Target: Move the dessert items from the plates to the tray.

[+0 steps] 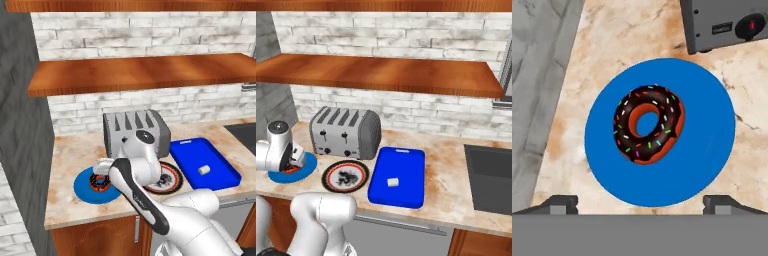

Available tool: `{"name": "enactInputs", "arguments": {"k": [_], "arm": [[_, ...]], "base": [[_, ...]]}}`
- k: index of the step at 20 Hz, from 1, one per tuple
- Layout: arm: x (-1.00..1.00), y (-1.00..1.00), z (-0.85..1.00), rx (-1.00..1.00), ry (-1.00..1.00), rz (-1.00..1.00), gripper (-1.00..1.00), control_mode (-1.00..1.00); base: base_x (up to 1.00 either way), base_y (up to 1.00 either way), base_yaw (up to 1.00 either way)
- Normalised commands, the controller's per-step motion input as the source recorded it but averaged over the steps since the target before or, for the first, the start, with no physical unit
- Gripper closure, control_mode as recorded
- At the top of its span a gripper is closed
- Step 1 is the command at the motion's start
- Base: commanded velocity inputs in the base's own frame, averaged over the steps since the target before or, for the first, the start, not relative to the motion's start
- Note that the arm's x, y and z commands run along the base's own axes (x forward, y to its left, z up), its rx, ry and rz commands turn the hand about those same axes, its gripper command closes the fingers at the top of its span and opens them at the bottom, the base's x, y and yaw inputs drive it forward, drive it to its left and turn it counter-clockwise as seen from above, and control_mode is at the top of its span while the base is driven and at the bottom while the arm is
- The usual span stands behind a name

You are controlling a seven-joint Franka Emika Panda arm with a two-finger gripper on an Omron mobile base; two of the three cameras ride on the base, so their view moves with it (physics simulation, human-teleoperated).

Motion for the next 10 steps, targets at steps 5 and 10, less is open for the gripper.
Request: {"name": "enactInputs", "arguments": {"k": [5, 10], "arm": [[0.63, 0.46, 0.00, -0.08, -0.06, 0.02, -1.00, -1.00], [0.58, 0.07, 0.05, -0.01, 0.14, -0.11, -1.00, -1.00]], "base": [[0.00, 0.00, 0.00], [0.00, 0.00, 0.00]]}}
